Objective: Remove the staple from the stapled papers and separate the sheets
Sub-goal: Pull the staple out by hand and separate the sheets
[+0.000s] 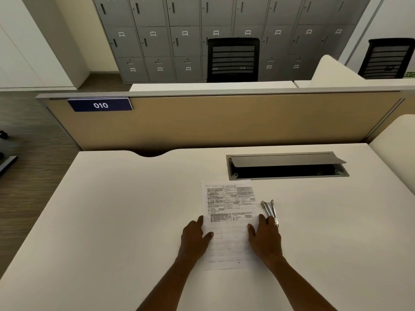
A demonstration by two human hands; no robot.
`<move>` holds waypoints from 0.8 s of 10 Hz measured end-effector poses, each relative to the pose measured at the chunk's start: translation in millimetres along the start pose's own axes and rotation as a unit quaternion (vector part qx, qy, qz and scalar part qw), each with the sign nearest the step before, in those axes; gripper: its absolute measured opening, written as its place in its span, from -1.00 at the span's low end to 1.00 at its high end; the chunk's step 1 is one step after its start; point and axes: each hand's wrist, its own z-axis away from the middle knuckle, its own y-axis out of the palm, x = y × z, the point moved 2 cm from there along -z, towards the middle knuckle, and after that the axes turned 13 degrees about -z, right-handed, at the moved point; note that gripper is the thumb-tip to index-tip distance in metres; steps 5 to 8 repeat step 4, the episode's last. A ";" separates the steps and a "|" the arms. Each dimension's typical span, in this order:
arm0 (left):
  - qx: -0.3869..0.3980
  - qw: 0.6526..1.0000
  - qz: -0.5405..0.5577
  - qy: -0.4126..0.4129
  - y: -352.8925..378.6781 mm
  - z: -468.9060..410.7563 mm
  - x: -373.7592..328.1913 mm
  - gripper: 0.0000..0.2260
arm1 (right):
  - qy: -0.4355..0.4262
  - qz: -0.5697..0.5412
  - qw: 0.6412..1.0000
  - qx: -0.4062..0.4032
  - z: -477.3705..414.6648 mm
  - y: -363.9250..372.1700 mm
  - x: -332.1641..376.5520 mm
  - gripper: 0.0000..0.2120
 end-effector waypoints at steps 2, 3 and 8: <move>0.004 1.000 0.001 -0.006 -2.8 1.9 -2.1 -0.35 | 0.002 -0.011 1.000 0.014 -1.9 -2.2 -0.5 -0.59; 0.000 1.000 0.016 -0.006 -7.0 2.7 -1.9 -0.34 | -0.002 -0.056 0.998 0.016 -2.8 -6.9 -0.3 -0.54; -0.015 0.999 0.043 -0.009 -15.7 2.6 -4.0 -0.33 | -0.036 -0.109 0.993 0.002 -6.5 -18.9 9.5 -0.52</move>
